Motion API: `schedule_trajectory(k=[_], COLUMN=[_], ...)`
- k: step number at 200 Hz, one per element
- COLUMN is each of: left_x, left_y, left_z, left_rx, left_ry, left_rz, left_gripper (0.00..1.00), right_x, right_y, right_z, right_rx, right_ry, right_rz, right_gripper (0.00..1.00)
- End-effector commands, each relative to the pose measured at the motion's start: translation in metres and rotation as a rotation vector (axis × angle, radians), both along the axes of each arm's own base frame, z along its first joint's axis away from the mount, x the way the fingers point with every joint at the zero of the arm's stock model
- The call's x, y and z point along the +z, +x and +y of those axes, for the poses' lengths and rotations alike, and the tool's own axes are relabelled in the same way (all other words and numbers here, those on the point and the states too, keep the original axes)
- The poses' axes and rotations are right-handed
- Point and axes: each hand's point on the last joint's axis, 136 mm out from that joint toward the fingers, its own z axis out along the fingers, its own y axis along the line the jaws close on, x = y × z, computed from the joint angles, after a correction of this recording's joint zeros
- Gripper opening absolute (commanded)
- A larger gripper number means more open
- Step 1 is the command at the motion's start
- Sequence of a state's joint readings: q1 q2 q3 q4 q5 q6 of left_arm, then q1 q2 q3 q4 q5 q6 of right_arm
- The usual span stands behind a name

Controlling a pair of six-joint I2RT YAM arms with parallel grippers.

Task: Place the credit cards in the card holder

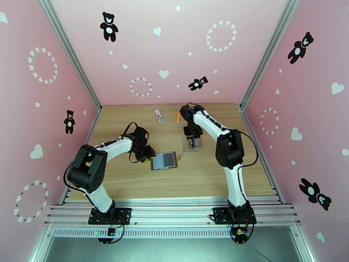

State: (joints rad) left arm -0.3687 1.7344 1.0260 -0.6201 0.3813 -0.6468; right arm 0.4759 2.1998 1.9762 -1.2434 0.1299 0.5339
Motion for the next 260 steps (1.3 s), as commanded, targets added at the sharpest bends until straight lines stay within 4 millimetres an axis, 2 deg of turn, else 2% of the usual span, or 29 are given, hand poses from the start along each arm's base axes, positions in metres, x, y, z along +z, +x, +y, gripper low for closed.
schedule_trajectory(k=[1, 75, 132, 157, 224, 260], left_x=[-0.003, -0.001, 0.000, 0.000, 0.001, 0.001], left_y=[0.002, 0.003, 0.001, 0.001, 0.003, 0.003], left_z=[-0.001, -0.002, 0.000, -0.001, -0.001, -0.001], left_rx=[-0.015, -0.010, -0.009, -0.011, -0.018, -0.018], left_ry=[-0.004, -0.007, -0.003, -0.003, -0.001, -0.001], left_rz=[0.011, 0.007, 0.008, 0.009, 0.008, 0.009], left_gripper=[0.36, 0.36, 0.36, 0.36, 0.36, 0.36], right_x=[0.010, -0.024, -0.033, -0.027, 0.014, 0.019], right_y=[-0.001, -0.014, -0.016, -0.013, -0.003, -0.006], right_z=[-0.015, -0.018, -0.017, -0.023, -0.040, -0.044], right_rx=[-0.027, -0.034, -0.032, -0.030, -0.039, -0.042], right_ry=[-0.039, -0.034, -0.029, -0.063, -0.121, -0.119], right_rz=[-0.009, 0.082, 0.106, 0.086, -0.024, -0.018], right_gripper=[0.45, 0.50, 0.50, 0.49, 0.49, 0.46])
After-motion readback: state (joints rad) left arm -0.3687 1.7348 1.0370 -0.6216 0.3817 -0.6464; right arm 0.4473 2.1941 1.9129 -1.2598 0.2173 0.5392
